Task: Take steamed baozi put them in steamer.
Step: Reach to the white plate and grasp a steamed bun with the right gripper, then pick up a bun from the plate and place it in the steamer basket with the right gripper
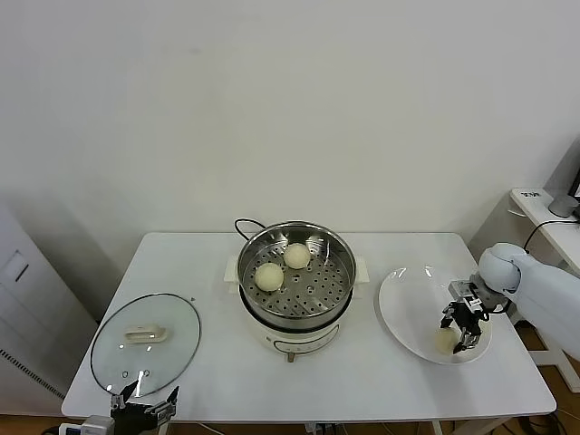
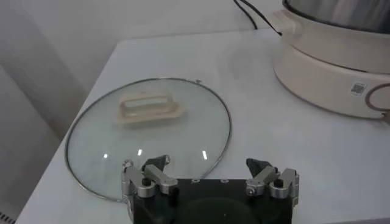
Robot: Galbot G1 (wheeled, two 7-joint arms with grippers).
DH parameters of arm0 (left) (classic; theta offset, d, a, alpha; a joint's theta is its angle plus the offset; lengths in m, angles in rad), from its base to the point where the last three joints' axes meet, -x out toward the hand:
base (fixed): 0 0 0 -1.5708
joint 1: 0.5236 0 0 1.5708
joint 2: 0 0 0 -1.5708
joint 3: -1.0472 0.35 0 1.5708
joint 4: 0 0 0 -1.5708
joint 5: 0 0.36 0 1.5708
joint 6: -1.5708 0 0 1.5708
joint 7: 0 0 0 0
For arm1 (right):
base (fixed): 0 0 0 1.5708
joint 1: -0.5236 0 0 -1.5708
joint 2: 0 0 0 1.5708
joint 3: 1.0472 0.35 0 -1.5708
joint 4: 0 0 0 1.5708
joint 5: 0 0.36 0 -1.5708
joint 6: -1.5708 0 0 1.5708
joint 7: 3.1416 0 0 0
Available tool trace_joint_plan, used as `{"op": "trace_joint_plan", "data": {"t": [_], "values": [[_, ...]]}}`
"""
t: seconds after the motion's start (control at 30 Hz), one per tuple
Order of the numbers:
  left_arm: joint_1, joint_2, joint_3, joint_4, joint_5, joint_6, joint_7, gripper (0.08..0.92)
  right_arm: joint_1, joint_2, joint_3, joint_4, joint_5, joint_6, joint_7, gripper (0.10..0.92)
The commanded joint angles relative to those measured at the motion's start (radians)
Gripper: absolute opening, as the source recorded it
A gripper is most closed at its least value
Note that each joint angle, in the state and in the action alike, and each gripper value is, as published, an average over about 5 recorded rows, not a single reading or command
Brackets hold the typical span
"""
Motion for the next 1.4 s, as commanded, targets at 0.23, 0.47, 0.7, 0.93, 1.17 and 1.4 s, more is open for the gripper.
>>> {"op": "trace_joint_plan", "data": {"t": [0.23, 0.47, 0.7, 0.93, 1.17, 1.4], "values": [[-0.002, -0.005, 0.006, -0.006, 0.009, 0.001, -0.001, 0.823, 0.389, -0.067, -0.251, 0.124, 0.168, -0.007, -0.02, 0.56], [-0.003, -0.005, 0.007, -0.012, 0.009, 0.0, -0.002, 0.823, 0.663, 0.056, -0.32, 0.14, 0.288, 0.077, -0.026, 0.56], [0.007, -0.005, 0.006, -0.014, 0.01, -0.008, -0.003, 0.823, 0.732, 0.269, -0.294, 0.144, 0.302, 0.259, -0.012, 0.56], [0.011, -0.002, 0.006, -0.015, 0.013, -0.012, -0.003, 0.823, 0.715, 0.434, -0.267, 0.141, 0.243, 0.432, -0.006, 0.56], [0.005, 0.001, 0.007, -0.014, 0.014, -0.01, -0.003, 0.823, 0.636, 0.528, -0.257, 0.164, 0.138, 0.622, 0.01, 0.56], [0.003, -0.002, 0.008, -0.009, 0.013, -0.012, -0.001, 0.823, 0.544, 0.517, -0.227, 0.266, -0.039, 0.773, 0.04, 0.56]]}}
